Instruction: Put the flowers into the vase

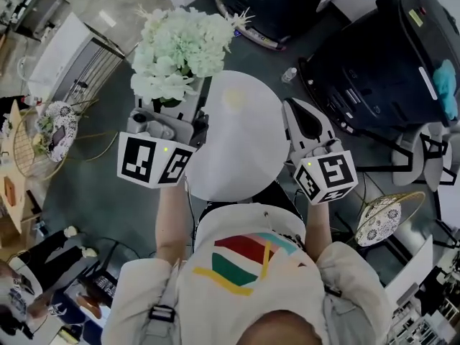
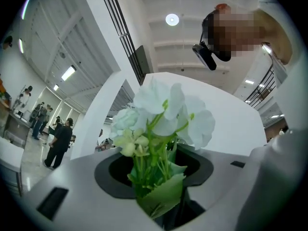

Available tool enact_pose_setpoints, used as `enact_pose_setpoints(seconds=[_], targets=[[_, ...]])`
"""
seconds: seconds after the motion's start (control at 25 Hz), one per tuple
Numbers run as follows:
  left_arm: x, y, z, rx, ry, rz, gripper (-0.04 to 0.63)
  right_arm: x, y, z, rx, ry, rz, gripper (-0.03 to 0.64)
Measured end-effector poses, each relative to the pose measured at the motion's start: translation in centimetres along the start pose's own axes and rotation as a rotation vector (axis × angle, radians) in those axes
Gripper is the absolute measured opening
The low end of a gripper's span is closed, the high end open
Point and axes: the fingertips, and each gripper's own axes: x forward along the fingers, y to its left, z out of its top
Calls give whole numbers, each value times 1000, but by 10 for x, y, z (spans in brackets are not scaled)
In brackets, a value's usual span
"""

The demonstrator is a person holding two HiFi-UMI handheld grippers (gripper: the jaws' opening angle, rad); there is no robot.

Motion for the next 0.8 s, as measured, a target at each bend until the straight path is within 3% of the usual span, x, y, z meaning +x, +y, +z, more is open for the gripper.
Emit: enact_pose_setpoints(seconds=[0.36,0.56,0.8], targets=[[31,-36,-14,-37,6,-118,224,-15,-30,-16,65,4,-90,9],[42,-51,-32,-74,19,-139,224,-23,-48,-26,90,16,-115,9],[43,-53,-63,-35,76,-143,224,-26,-58,-41,105,44,-125,11]])
